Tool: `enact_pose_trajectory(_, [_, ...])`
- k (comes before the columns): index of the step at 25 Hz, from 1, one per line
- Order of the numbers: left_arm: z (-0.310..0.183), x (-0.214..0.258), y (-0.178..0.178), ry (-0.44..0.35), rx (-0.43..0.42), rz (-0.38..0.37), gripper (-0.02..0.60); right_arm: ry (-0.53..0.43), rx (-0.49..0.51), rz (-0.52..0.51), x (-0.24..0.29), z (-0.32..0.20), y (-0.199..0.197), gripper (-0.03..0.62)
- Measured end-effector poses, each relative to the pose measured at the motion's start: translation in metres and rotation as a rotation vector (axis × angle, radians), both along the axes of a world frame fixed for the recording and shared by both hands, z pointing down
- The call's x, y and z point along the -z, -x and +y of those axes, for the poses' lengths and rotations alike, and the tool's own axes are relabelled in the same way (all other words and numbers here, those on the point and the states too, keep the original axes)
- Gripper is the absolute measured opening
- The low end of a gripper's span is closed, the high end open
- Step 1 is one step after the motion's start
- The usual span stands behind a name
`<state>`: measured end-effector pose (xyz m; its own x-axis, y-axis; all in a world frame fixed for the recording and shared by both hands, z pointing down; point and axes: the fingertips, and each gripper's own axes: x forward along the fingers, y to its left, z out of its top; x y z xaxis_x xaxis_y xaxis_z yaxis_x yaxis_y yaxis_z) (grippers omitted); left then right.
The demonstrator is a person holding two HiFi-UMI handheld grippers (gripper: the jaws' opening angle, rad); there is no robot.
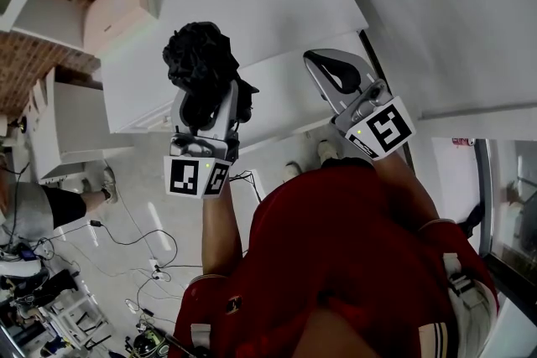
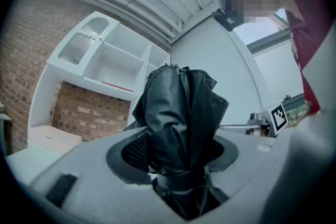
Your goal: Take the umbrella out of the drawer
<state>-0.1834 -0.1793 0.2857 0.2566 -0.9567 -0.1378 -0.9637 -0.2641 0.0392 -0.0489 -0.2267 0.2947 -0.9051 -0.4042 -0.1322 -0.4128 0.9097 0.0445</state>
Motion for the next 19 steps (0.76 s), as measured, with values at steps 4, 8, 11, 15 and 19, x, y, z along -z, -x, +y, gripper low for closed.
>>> enact_pose_trajectory(4, [0.0001, -0.0003, 0.0007, -0.001, -0.003, -0.002, 0.239, 0.0, -0.004, -0.001, -0.0005, 0.0006, -0.0001, 0.011])
enact_pose_trajectory(8, [0.0003, -0.0009, 0.0009, 0.003, -0.006, 0.002, 0.239, 0.001, -0.008, 0.002, -0.0004, 0.0007, -0.0006, 0.011])
enact_pose_trajectory(11, [0.0002, -0.0004, 0.0008, 0.005, -0.006, 0.002, 0.239, 0.0, -0.009, 0.002, 0.0008, 0.0013, -0.0009, 0.011])
enact_pose_trajectory(15, [0.0003, -0.0009, 0.0011, 0.006, -0.009, 0.003, 0.239, 0.001, -0.013, 0.003, 0.0006, 0.001, -0.0009, 0.011])
enact_pose_trajectory(19, [0.0009, 0.0001, 0.0014, 0.008, -0.01, 0.003, 0.239, 0.0, -0.014, 0.005, 0.0017, 0.0017, -0.0007, 0.011])
